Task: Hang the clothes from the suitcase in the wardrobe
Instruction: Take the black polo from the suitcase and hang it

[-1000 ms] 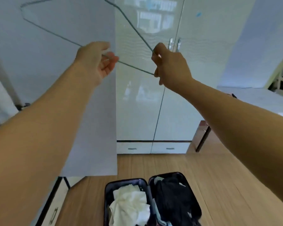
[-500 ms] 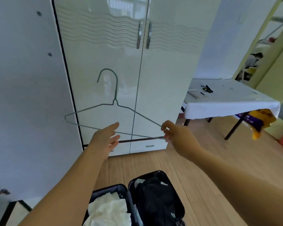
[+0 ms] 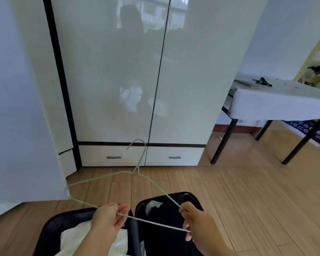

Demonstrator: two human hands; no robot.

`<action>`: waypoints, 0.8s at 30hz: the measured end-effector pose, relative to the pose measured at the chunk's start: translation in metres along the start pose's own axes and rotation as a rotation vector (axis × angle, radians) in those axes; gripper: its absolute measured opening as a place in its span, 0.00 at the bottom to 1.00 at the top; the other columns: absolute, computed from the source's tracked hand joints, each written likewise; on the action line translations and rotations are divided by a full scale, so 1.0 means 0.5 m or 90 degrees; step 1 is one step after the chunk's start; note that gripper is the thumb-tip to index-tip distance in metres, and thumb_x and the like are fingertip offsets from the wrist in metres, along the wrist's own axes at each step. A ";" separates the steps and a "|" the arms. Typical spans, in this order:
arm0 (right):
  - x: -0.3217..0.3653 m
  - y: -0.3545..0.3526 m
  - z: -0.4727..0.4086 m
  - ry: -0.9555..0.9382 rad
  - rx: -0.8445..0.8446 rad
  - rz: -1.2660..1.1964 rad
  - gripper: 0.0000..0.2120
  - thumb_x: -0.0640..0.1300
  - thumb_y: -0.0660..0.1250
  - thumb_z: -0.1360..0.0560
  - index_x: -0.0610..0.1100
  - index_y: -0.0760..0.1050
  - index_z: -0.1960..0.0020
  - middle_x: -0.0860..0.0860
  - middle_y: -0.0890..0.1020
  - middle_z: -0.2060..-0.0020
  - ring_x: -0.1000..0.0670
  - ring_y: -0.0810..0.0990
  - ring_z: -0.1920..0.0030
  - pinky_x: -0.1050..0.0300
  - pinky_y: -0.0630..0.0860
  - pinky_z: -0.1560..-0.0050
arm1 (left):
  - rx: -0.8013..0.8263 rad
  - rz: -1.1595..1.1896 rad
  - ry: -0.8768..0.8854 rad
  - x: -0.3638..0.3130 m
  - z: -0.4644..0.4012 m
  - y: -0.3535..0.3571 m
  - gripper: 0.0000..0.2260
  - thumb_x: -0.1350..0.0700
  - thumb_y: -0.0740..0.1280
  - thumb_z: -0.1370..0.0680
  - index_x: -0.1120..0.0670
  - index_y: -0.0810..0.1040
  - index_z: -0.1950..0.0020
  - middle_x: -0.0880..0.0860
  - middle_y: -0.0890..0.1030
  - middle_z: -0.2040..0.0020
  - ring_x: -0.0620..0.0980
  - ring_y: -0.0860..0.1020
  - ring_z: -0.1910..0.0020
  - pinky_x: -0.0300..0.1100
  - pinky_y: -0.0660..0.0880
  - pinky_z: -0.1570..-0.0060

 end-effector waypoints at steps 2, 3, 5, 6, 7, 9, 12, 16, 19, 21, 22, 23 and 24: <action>-0.075 0.084 -0.023 0.027 0.020 0.002 0.11 0.39 0.56 0.22 0.54 0.69 0.53 0.47 0.77 0.69 0.48 0.75 0.74 0.57 0.77 0.60 | -0.031 -0.029 -0.012 0.071 -0.071 -0.048 0.05 0.64 0.58 0.18 0.64 0.72 0.49 0.59 0.77 0.62 0.52 0.77 0.67 0.39 0.77 0.76; -0.114 0.129 -0.034 0.036 0.019 0.000 0.10 0.39 0.56 0.22 0.54 0.69 0.54 0.47 0.76 0.69 0.48 0.74 0.74 0.56 0.76 0.62 | -0.049 -0.052 -0.010 0.102 -0.102 -0.074 0.07 0.63 0.59 0.18 0.64 0.72 0.54 0.58 0.77 0.66 0.50 0.77 0.73 0.34 0.72 0.82; -0.174 0.217 -0.062 0.042 0.026 0.012 0.09 0.39 0.57 0.22 0.54 0.67 0.54 0.45 0.78 0.68 0.48 0.73 0.73 0.54 0.75 0.64 | -0.091 -0.089 0.015 0.141 -0.168 -0.119 0.12 0.61 0.60 0.18 0.64 0.72 0.60 0.57 0.75 0.69 0.46 0.73 0.82 0.30 0.66 0.86; -0.197 0.260 -0.075 0.038 0.024 0.032 0.09 0.40 0.57 0.22 0.54 0.66 0.54 0.45 0.79 0.67 0.48 0.76 0.71 0.53 0.76 0.62 | -0.099 -0.097 0.023 0.158 -0.197 -0.138 0.13 0.61 0.60 0.18 0.65 0.72 0.60 0.58 0.75 0.67 0.48 0.73 0.81 0.31 0.65 0.87; -0.214 0.301 -0.088 0.033 0.020 0.048 0.09 0.40 0.57 0.22 0.55 0.65 0.53 0.46 0.80 0.67 0.47 0.79 0.67 0.52 0.77 0.59 | -0.099 -0.099 0.028 0.172 -0.219 -0.152 0.12 0.62 0.60 0.18 0.66 0.71 0.60 0.59 0.75 0.65 0.51 0.73 0.76 0.32 0.67 0.87; -0.241 0.371 -0.106 0.030 0.013 0.076 0.06 0.42 0.55 0.21 0.53 0.65 0.51 0.50 0.78 0.67 0.47 0.80 0.62 0.54 0.75 0.59 | -0.099 -0.075 0.041 0.196 -0.269 -0.178 0.11 0.63 0.61 0.18 0.66 0.71 0.59 0.60 0.75 0.64 0.53 0.72 0.70 0.36 0.69 0.87; -0.271 0.452 -0.114 0.034 0.021 0.085 0.05 0.46 0.54 0.19 0.51 0.68 0.50 0.52 0.77 0.64 0.48 0.79 0.60 0.55 0.70 0.62 | -0.117 -0.018 0.032 0.237 -0.321 -0.218 0.08 0.66 0.60 0.19 0.67 0.70 0.57 0.60 0.71 0.65 0.53 0.69 0.69 0.40 0.71 0.86; -0.285 0.528 -0.102 0.038 0.118 0.075 0.09 0.44 0.56 0.20 0.47 0.74 0.45 0.51 0.79 0.58 0.46 0.81 0.51 0.55 0.73 0.59 | -0.142 -0.042 0.018 0.272 -0.348 -0.259 0.12 0.71 0.53 0.19 0.63 0.64 0.62 0.59 0.65 0.65 0.53 0.64 0.69 0.36 0.67 0.88; -0.289 0.499 -0.104 0.061 0.068 0.109 0.15 0.52 0.57 0.20 0.45 0.77 0.45 0.48 0.80 0.51 0.45 0.78 0.48 0.55 0.71 0.59 | -0.185 -0.170 0.032 0.266 -0.364 -0.279 0.12 0.70 0.57 0.20 0.62 0.65 0.63 0.59 0.65 0.64 0.55 0.64 0.68 0.44 0.69 0.76; -0.308 0.434 -0.108 0.064 -0.048 0.185 0.15 0.56 0.60 0.21 0.46 0.77 0.45 0.50 0.77 0.50 0.47 0.76 0.45 0.54 0.70 0.55 | -0.214 -0.270 0.053 0.256 -0.370 -0.280 0.09 0.69 0.61 0.21 0.65 0.69 0.62 0.58 0.66 0.64 0.54 0.65 0.67 0.46 0.67 0.63; -0.322 0.401 -0.109 0.073 -0.098 0.230 0.16 0.58 0.61 0.23 0.47 0.75 0.44 0.51 0.76 0.48 0.48 0.74 0.43 0.54 0.70 0.50 | -0.228 -0.288 0.074 0.246 -0.372 -0.276 0.05 0.68 0.62 0.22 0.67 0.71 0.58 0.58 0.67 0.64 0.54 0.65 0.67 0.47 0.66 0.59; -0.339 0.371 -0.110 0.095 -0.136 0.272 0.18 0.59 0.63 0.24 0.48 0.73 0.42 0.51 0.74 0.45 0.48 0.72 0.41 0.54 0.70 0.46 | -0.231 -0.298 0.094 0.235 -0.372 -0.267 0.03 0.67 0.64 0.22 0.67 0.72 0.53 0.57 0.67 0.63 0.54 0.65 0.66 0.48 0.66 0.56; -0.365 0.347 -0.109 0.137 -0.153 0.303 0.22 0.61 0.65 0.26 0.49 0.71 0.40 0.51 0.73 0.42 0.48 0.70 0.39 0.53 0.70 0.43 | -0.226 -0.293 0.107 0.230 -0.371 -0.253 0.05 0.66 0.64 0.22 0.66 0.72 0.49 0.57 0.68 0.62 0.55 0.66 0.65 0.48 0.65 0.55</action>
Point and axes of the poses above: each hand's wrist, its own z-axis away from the middle knuckle, its own y-axis out of the palm, x = y × z, the point moved 8 cm from there along -z, towards the middle knuckle
